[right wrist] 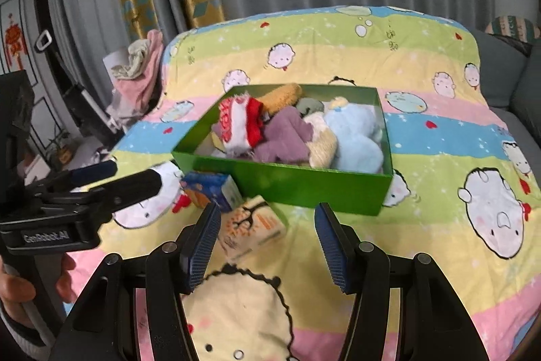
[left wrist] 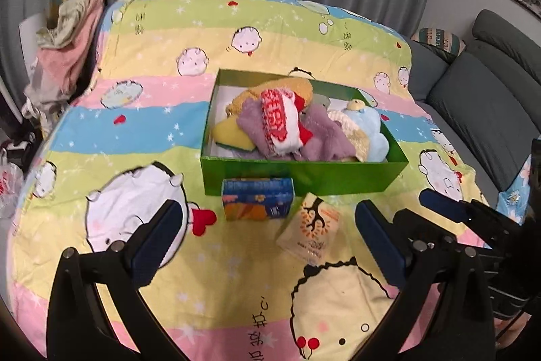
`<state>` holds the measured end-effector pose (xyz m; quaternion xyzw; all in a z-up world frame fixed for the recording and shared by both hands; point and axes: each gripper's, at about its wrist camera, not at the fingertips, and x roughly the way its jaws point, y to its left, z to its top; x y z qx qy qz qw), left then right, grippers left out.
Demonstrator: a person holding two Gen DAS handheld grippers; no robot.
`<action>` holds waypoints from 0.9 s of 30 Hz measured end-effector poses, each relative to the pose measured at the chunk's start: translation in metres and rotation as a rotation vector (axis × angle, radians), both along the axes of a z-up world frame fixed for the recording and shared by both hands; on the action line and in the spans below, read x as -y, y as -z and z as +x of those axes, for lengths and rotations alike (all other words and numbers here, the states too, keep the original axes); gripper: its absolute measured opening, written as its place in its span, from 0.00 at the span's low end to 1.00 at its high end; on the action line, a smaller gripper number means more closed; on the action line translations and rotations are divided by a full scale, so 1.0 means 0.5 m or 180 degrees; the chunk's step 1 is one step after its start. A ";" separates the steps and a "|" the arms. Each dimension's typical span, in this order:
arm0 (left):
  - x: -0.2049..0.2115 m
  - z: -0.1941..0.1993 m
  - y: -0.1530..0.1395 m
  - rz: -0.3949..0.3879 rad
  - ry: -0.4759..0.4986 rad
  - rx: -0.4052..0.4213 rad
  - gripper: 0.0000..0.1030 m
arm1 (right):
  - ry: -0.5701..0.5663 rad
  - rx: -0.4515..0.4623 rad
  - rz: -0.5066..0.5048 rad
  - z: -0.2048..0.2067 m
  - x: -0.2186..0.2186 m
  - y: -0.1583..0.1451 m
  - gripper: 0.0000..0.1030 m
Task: Organize soft objects
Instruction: 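Move the right tool to the cream tree-printed tissue pack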
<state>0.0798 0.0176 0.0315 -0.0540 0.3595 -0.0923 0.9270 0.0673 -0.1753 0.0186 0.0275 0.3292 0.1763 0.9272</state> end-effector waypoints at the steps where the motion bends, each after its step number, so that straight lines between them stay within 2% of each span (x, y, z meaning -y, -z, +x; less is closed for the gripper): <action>1: -0.003 0.001 0.006 -0.0046 0.0024 -0.0031 0.99 | 0.0022 -0.0028 -0.0028 0.000 0.001 0.008 0.57; 5: -0.032 0.022 0.039 -0.0250 0.0011 -0.0248 0.99 | 0.0106 -0.0128 -0.0232 0.004 0.003 0.044 0.57; 10: -0.082 0.056 0.093 -0.0634 -0.0069 -0.0596 0.99 | -0.0006 -0.0267 -0.0300 0.003 -0.009 0.087 0.57; 12: -0.089 0.062 0.103 -0.0705 -0.0085 -0.0643 0.99 | -0.0085 -0.0311 -0.0264 0.005 -0.017 0.099 0.57; 16: -0.076 0.072 0.117 -0.0932 0.0088 -0.0736 0.99 | -0.0230 -0.0425 -0.0252 0.019 -0.039 0.126 0.57; 27: 0.030 0.097 0.156 -0.0902 0.0582 -0.0728 0.97 | -0.0467 -0.0551 -0.0409 0.062 -0.078 0.167 0.57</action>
